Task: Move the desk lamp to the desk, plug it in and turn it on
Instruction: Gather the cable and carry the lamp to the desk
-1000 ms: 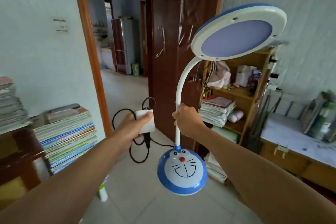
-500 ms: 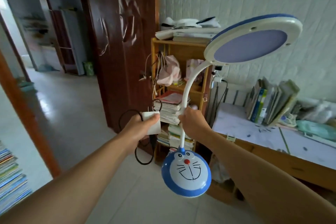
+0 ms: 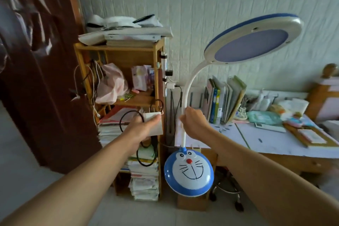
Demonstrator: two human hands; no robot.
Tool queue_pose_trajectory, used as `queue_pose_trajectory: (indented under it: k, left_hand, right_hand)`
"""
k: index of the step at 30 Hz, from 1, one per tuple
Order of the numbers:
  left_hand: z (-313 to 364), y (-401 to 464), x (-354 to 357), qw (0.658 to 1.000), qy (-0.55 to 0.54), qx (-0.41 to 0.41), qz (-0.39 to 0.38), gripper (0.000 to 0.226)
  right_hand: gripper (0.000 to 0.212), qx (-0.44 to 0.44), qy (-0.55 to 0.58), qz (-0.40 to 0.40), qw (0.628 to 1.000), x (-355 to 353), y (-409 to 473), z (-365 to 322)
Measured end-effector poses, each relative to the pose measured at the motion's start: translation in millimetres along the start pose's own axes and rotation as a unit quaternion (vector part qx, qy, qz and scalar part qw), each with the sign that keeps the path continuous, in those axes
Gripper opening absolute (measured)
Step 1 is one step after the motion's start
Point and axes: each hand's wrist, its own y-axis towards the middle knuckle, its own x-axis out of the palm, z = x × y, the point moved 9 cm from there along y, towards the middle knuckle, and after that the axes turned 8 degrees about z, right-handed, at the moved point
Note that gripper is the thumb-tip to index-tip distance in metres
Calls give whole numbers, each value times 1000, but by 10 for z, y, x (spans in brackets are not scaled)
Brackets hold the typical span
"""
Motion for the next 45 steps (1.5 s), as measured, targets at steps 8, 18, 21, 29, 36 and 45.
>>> queue_pose_trajectory:
  k: [8,18,21,29,36,45]
  left_hand:
    - [-132,912,603,999,15,-36,-20,21]
    - [-203,2097,1445,998,18,-51,15,24]
    - [-242,2375,1649,997,18,-63,34,30]
    - [-503,3090,1851,993,54,-76,73,42]
    - [-762,3769,2049,991,97,-84,34,34]
    - [-908,4204,2291,993,114,-34,27,23]
  right_hand:
    - [24,39,19,19,999,47,872,625]
    - [22,12,7,0,1000,174,2266,1309]
    - [23,6,-2,-8,1000,235,2643,1447]
    - [24,22,10,-28,999,610,3338,1791]
    - [19,75,0,-21,997,903,3798,2119]
    - [21,99,6,-18,995,1265,4227,2469]
